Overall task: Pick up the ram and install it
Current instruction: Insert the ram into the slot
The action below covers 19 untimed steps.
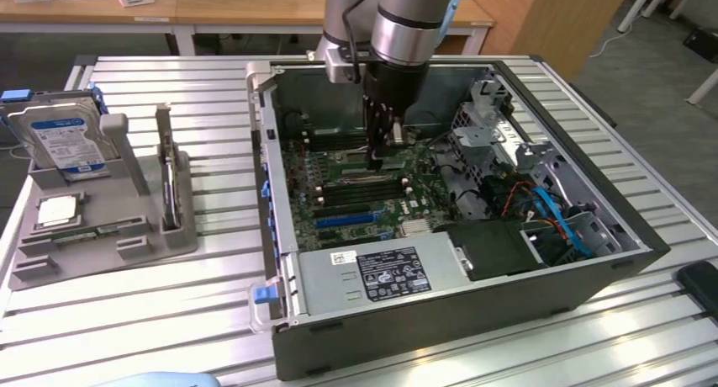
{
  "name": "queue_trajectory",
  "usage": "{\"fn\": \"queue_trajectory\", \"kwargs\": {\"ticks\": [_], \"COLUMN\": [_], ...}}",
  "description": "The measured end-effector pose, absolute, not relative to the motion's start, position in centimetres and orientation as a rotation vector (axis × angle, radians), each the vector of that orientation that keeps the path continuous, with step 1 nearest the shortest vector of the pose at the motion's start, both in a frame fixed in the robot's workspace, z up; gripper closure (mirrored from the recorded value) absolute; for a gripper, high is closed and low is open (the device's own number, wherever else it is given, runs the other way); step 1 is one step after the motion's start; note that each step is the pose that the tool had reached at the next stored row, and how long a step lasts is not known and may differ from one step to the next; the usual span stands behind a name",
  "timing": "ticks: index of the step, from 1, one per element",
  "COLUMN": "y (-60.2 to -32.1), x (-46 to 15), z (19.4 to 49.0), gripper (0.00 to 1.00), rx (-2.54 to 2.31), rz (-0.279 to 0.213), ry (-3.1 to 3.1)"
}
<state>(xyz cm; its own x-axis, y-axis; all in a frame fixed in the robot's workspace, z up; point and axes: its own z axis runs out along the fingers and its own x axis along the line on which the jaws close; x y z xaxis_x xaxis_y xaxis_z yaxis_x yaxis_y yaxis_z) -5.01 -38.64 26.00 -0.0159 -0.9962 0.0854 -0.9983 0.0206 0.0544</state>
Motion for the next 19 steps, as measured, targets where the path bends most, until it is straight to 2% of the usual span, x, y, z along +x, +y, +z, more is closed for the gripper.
{"fn": "queue_trajectory", "kwargs": {"ticks": [12, 19], "y": [-38.64, -38.62], "x": [-5.0, -5.33], "z": [25.62, 25.61], "gripper": [0.87, 0.87], "rx": [2.131, 2.13], "rz": [0.034, 0.056], "ry": [-2.171, -2.171]}}
